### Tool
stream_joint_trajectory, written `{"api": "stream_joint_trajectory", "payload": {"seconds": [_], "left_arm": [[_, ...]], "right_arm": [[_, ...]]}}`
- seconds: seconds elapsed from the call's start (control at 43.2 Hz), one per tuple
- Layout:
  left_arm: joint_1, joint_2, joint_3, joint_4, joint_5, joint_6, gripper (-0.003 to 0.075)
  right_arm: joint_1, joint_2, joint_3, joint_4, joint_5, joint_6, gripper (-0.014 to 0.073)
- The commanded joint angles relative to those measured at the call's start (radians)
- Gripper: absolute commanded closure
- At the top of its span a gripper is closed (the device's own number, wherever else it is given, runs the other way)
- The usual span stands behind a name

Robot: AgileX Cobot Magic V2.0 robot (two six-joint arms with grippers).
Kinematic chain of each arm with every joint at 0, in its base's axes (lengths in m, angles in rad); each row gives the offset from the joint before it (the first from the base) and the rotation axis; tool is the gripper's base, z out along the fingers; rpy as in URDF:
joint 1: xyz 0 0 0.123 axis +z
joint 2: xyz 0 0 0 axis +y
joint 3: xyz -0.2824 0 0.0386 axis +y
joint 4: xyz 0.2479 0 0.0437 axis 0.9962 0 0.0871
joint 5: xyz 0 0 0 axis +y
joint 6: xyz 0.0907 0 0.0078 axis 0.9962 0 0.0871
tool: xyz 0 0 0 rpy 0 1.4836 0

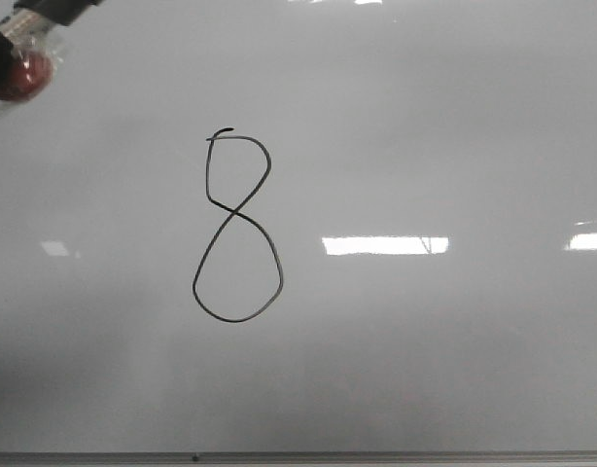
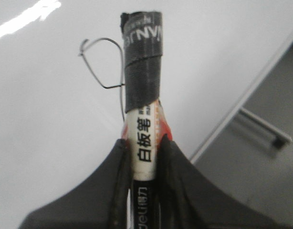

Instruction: Write number 8 on whiteboard

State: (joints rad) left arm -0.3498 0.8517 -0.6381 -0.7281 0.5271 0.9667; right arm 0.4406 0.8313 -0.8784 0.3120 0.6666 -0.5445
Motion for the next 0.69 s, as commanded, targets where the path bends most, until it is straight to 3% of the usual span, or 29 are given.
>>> {"api": "stream_joint_trajectory", "payload": {"seconds": [0.0, 0.185, 0.394, 0.671], "left_arm": [[0.023, -0.072, 0.054, -0.142, -0.209, -0.014, 0.0739], [0.026, -0.228, 0.240, -0.372, -0.527, -0.014, 0.0739], [0.026, -0.335, 0.359, -0.413, -0.610, -0.014, 0.0739], [0.026, -0.349, 0.367, -0.413, -0.616, -0.014, 0.0739]], "right_arm": [[-0.075, -0.126, 0.099, 0.010, -0.124, 0.075, 0.0197], [-0.180, -0.383, 0.329, 0.010, -0.175, 0.160, 0.0382], [-0.201, -0.606, 0.458, 0.010, -0.166, 0.167, 0.0669], [-0.201, -0.705, 0.469, 0.010, -0.170, 0.167, 0.0662]]}}
